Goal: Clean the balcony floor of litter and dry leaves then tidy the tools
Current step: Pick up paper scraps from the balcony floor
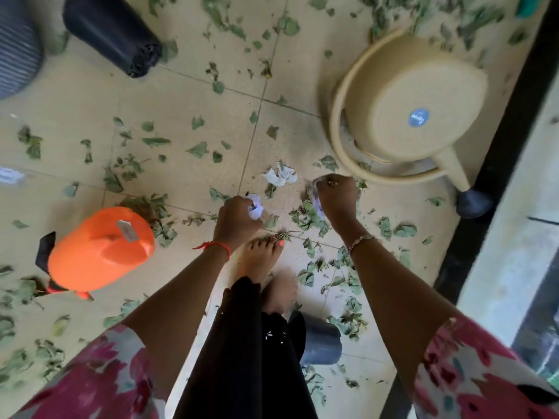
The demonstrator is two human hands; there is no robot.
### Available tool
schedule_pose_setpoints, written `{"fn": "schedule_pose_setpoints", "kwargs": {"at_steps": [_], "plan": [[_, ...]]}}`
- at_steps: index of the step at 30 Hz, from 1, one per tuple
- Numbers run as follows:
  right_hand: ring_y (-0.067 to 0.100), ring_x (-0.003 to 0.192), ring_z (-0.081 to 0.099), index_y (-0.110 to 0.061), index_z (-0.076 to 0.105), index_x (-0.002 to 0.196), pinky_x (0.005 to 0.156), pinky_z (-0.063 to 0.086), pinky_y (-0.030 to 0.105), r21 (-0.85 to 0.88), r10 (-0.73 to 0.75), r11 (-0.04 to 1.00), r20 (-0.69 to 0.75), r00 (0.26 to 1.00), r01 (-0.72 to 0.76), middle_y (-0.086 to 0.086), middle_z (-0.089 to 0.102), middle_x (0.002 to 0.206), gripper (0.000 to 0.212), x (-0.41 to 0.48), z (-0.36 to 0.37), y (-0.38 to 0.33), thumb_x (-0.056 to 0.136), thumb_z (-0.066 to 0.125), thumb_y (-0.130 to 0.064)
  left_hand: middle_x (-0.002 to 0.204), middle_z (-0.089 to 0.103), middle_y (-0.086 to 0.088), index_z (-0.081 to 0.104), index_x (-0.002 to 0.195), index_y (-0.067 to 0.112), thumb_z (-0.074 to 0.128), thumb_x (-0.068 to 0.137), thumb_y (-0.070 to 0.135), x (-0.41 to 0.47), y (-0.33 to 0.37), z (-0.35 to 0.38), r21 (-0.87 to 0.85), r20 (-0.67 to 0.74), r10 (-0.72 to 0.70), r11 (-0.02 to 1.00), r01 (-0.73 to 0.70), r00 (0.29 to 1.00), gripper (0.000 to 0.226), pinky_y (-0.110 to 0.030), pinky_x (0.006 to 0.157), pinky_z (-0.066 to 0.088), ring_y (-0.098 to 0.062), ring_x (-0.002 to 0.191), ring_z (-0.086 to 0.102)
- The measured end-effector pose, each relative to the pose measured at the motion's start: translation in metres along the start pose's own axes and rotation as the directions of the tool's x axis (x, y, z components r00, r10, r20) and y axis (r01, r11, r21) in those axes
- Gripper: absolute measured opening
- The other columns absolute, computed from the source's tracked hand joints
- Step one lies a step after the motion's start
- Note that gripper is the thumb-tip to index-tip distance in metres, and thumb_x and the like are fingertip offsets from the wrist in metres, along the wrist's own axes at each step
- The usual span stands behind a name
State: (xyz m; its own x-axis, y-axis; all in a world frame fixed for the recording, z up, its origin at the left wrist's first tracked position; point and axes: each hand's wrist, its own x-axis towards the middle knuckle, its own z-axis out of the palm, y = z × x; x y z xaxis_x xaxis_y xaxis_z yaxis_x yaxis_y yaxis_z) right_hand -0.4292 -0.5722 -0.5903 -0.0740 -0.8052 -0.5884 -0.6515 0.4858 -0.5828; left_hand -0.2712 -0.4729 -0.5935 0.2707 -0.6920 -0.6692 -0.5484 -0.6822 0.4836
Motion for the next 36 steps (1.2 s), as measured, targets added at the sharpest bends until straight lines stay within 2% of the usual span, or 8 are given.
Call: {"fn": "schedule_pose_setpoints", "kwargs": {"at_steps": [7, 13, 17, 21, 24, 26, 29, 36], "plan": [[0.011, 0.042, 0.028, -0.014, 0.036, 0.045, 0.046, 0.023, 0.019, 0.131, 0.245, 0.962, -0.039, 0.969, -0.238, -0.004, 0.033, 0.041, 0.037, -0.013, 0.005, -0.015, 0.076, 0.053, -0.002, 0.099, 0.056, -0.003, 0.046, 0.132, 0.012, 0.073, 0.069, 0.0, -0.015, -0.002, -0.023, -0.198, 0.112, -0.015, 0.979, 0.037, 0.994, 0.069, -0.022, 0.07, 0.037, -0.018, 0.091, 0.055], [0.021, 0.068, 0.057, -0.004, 0.062, 0.076, 0.061, 0.039, 0.025, -0.161, 0.228, 0.961, 0.014, 0.974, -0.223, 0.01, 0.061, 0.072, 0.046, 0.019, 0.055, 0.008, 0.078, 0.067, -0.05, 0.081, 0.067, -0.018, 0.056, 0.064, 0.007, 0.063, 0.056, 0.012, 0.016, -0.028, 0.006, -0.246, 0.072, 0.022, 0.969, -0.004, 0.997, 0.012, -0.021, 0.055, 0.033, -0.019, 0.066, 0.051], [0.03, 0.103, 0.06, -0.01, 0.055, 0.113, 0.082, 0.048, 0.035, -0.402, 0.123, 0.908, -0.023, 0.992, -0.121, 0.012, 0.063, 0.113, 0.054, 0.042, 0.089, 0.025, 0.077, 0.07, -0.047, 0.064, 0.056, -0.01, 0.054, 0.061, 0.006, 0.067, 0.061, 0.0, 0.041, -0.046, 0.012, -0.28, 0.029, 0.047, 0.959, -0.037, 0.998, 0.014, -0.017, 0.052, 0.032, -0.016, 0.06, 0.045], [0.031, 0.108, 0.057, -0.012, 0.054, 0.119, 0.085, 0.046, 0.035, -0.519, 0.131, 0.845, -0.032, 0.991, -0.128, 0.013, 0.06, 0.119, 0.045, 0.049, 0.106, 0.034, 0.084, 0.063, -0.038, 0.057, 0.042, 0.015, 0.051, 0.066, 0.025, 0.062, 0.069, 0.01, 0.038, -0.074, 0.033, -0.238, 0.02, 0.02, 0.971, -0.014, 1.0, 0.019, -0.011, 0.055, 0.029, -0.002, 0.056, 0.035], [0.029, 0.104, 0.059, -0.015, 0.063, 0.113, 0.077, 0.043, 0.027, -0.435, 0.178, 0.882, -0.047, 0.983, -0.18, 0.01, 0.064, 0.111, 0.029, 0.042, 0.101, 0.027, 0.084, 0.057, -0.02, 0.057, 0.043, 0.013, 0.05, 0.066, 0.02, 0.061, 0.063, 0.014, 0.031, -0.078, 0.016, -0.263, 0.007, 0.052, 0.964, -0.049, 0.999, 0.013, -0.008, 0.051, 0.026, -0.002, 0.051, 0.037], [0.026, 0.081, 0.061, -0.012, 0.067, 0.084, 0.058, 0.035, 0.018, -0.34, 0.16, 0.929, 0.004, 0.987, -0.149, 0.008, 0.062, 0.08, 0.008, 0.032, 0.093, 0.018, 0.08, 0.061, -0.016, 0.045, 0.041, 0.011, 0.044, 0.056, 0.02, 0.065, 0.064, -0.002, 0.025, -0.073, -0.006, -0.298, -0.009, 0.058, 0.953, -0.059, 0.998, 0.031, -0.009, 0.046, 0.027, 0.001, 0.045, 0.039], [0.018, 0.051, 0.041, -0.013, 0.043, 0.049, 0.04, 0.026, 0.019, -0.208, 0.172, 0.966, 0.059, 0.983, -0.157, 0.004, 0.042, 0.05, 0.036, 0.01, 0.076, -0.001, 0.074, 0.068, -0.012, 0.038, 0.04, 0.012, 0.046, 0.057, 0.016, 0.064, 0.066, -0.013, 0.01, -0.064, -0.028, -0.307, -0.042, 0.005, 0.952, -0.018, 0.999, 0.036, -0.007, 0.044, 0.03, 0.003, 0.041, 0.042], [0.019, 0.056, 0.046, -0.005, 0.06, 0.078, 0.043, 0.036, 0.014, 0.138, 0.318, 0.931, 0.148, 0.936, -0.338, 0.008, 0.053, 0.068, 0.008, -0.058, 0.03, -0.076, 0.082, 0.057, 0.001, 0.048, 0.037, -0.002, 0.041, 0.049, 0.012, 0.066, 0.068, -0.01, -0.035, -0.022, -0.094, -0.38, -0.054, -0.075, 0.924, 0.049, 0.996, 0.038, -0.012, 0.042, 0.028, -0.005, 0.041, 0.038]]}}
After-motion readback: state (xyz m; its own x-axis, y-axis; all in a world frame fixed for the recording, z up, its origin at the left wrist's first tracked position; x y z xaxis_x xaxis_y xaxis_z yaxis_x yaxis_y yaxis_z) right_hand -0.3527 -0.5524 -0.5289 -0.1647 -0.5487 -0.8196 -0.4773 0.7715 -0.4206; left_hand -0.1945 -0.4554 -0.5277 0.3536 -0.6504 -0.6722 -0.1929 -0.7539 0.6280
